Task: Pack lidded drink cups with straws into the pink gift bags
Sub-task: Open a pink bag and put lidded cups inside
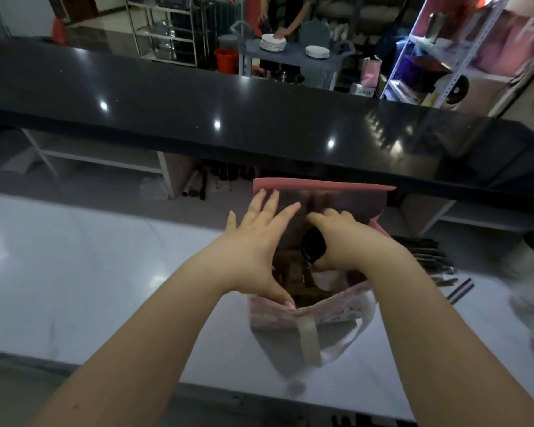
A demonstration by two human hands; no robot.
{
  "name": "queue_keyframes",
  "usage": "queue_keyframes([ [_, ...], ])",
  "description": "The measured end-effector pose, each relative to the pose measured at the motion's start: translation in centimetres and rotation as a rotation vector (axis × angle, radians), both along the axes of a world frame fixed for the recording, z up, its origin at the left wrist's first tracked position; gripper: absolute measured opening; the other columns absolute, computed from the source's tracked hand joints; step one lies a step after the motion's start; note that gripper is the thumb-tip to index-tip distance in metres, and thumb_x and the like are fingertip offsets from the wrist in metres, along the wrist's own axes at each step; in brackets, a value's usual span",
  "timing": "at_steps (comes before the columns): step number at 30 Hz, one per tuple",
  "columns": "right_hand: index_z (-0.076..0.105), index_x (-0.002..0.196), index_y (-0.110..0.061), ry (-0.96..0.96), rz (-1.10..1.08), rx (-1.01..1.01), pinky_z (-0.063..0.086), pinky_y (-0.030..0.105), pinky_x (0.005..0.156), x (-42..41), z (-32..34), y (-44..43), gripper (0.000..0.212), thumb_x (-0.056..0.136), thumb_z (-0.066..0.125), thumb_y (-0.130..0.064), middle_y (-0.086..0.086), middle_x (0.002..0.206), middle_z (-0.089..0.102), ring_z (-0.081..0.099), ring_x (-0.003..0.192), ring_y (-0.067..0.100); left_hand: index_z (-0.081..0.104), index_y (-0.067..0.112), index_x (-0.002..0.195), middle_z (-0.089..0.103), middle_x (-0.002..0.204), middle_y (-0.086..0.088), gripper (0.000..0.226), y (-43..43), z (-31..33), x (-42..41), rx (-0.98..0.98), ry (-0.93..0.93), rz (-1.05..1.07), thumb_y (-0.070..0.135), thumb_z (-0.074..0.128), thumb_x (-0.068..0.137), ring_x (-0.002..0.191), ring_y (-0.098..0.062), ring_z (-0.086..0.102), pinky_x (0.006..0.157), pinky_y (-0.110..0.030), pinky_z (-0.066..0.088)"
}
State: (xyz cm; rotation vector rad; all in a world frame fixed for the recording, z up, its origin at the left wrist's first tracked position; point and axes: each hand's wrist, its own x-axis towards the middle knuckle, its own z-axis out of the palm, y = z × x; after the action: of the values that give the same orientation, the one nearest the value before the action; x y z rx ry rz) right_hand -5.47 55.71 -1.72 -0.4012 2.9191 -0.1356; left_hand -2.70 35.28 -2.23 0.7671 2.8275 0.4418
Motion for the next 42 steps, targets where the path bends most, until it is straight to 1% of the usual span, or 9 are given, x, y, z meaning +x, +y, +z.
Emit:
queue_keyframes([
  [8,0.028,0.146,-0.034,-0.004,-0.002,-0.342,0.041,0.037,0.103,-0.4,-1.6,-2.1,0.091,0.072,0.081,-0.037,-0.007,0.141,0.037,0.037,0.129,0.020,-0.024,0.044,0.146,-0.035,0.155,0.010,0.147,-0.5,0.6,0.7,-0.006,0.011,-0.030,0.068,0.083,0.048,0.138,-0.014,-0.039,0.117,-0.054,-0.013],
  [14,0.025,0.148,-0.032,-0.093,0.051,-0.309,0.041,0.040,0.106,0.7,-4.0,-2.8,0.091,0.075,0.079,-0.039,-0.001,0.150,0.028,0.035,0.134,0.024,-0.022,0.042,0.148,-0.034,0.155,0.011,0.145,-0.6,0.8,0.6,-0.012,0.004,-0.001,0.070,0.081,0.049,0.140,-0.013,-0.037,0.119,-0.054,-0.009],
  [18,0.033,0.144,-0.026,-0.047,0.100,-0.113,0.046,0.040,0.097,1.4,-3.9,-1.7,0.082,0.075,0.077,-0.039,0.000,0.135,0.034,0.037,0.122,0.025,-0.024,0.042,0.146,-0.036,0.155,0.010,0.145,-0.6,0.6,0.4,-0.026,0.027,0.009,0.074,0.078,0.049,0.138,-0.014,-0.040,0.118,-0.054,-0.011],
  [21,0.031,0.145,-0.027,-0.025,0.150,-0.027,0.042,0.045,0.101,2.2,-4.2,-1.9,0.082,0.077,0.074,-0.043,0.002,0.139,0.034,0.034,0.125,0.027,-0.025,0.043,0.145,-0.036,0.155,0.010,0.144,-0.6,0.3,0.6,-0.034,0.049,0.002,0.077,0.075,0.048,0.138,-0.014,-0.041,0.117,-0.055,-0.012],
  [25,0.012,0.153,-0.032,-0.045,0.216,0.045,0.011,0.052,0.119,2.7,-5.5,-2.2,0.088,0.084,0.062,-0.053,-0.001,0.161,0.007,0.007,0.146,0.027,-0.025,0.041,0.146,-0.035,0.155,0.010,0.144,-0.5,0.0,1.1,-0.037,0.076,-0.004,0.081,0.071,0.047,0.139,-0.014,-0.040,0.117,-0.055,-0.011],
  [28,-0.014,0.151,-0.038,-0.124,0.222,0.104,-0.010,0.056,0.117,2.3,-6.7,-2.0,0.092,0.090,0.049,-0.061,-0.009,0.160,-0.024,-0.023,0.146,0.022,-0.029,0.041,0.144,-0.038,0.153,0.010,0.145,-0.6,-0.4,1.2,-0.064,0.105,0.012,0.081,0.071,0.047,0.137,-0.014,-0.042,0.117,-0.056,-0.013],
  [31,-0.019,0.150,-0.040,-0.113,0.221,0.104,-0.018,0.053,0.115,2.3,-8.2,-2.0,0.087,0.092,0.041,-0.063,-0.011,0.156,-0.032,-0.030,0.143,0.019,-0.031,0.040,0.144,-0.040,0.153,0.006,0.148,-0.8,-1.1,1.4,-0.102,0.112,0.040,0.081,0.073,0.046,0.134,-0.015,-0.046,0.116,-0.057,-0.013],
  [38,-0.024,0.147,-0.043,-0.173,0.163,0.082,-0.019,0.053,0.113,2.1,-9.1,-2.2,0.090,0.088,0.039,-0.069,-0.016,0.152,-0.038,-0.035,0.141,0.017,-0.026,0.040,0.146,-0.031,0.158,0.004,0.141,-0.8,-1.7,2.1,-0.068,0.137,0.083,0.083,0.068,0.051,0.139,-0.016,-0.040,0.117,-0.056,-0.010],
  [42,-0.008,0.151,-0.043,-0.299,0.121,0.030,-0.007,0.054,0.118,0.9,-5.0,-2.1,0.086,0.090,0.049,-0.062,-0.016,0.158,-0.025,-0.024,0.146,0.018,-0.004,0.034,0.154,-0.016,0.163,-0.003,0.111,-0.8,-0.4,1.9,-0.026,0.192,0.108,0.070,0.065,0.074,0.147,-0.022,-0.022,0.120,-0.046,-0.003],
])
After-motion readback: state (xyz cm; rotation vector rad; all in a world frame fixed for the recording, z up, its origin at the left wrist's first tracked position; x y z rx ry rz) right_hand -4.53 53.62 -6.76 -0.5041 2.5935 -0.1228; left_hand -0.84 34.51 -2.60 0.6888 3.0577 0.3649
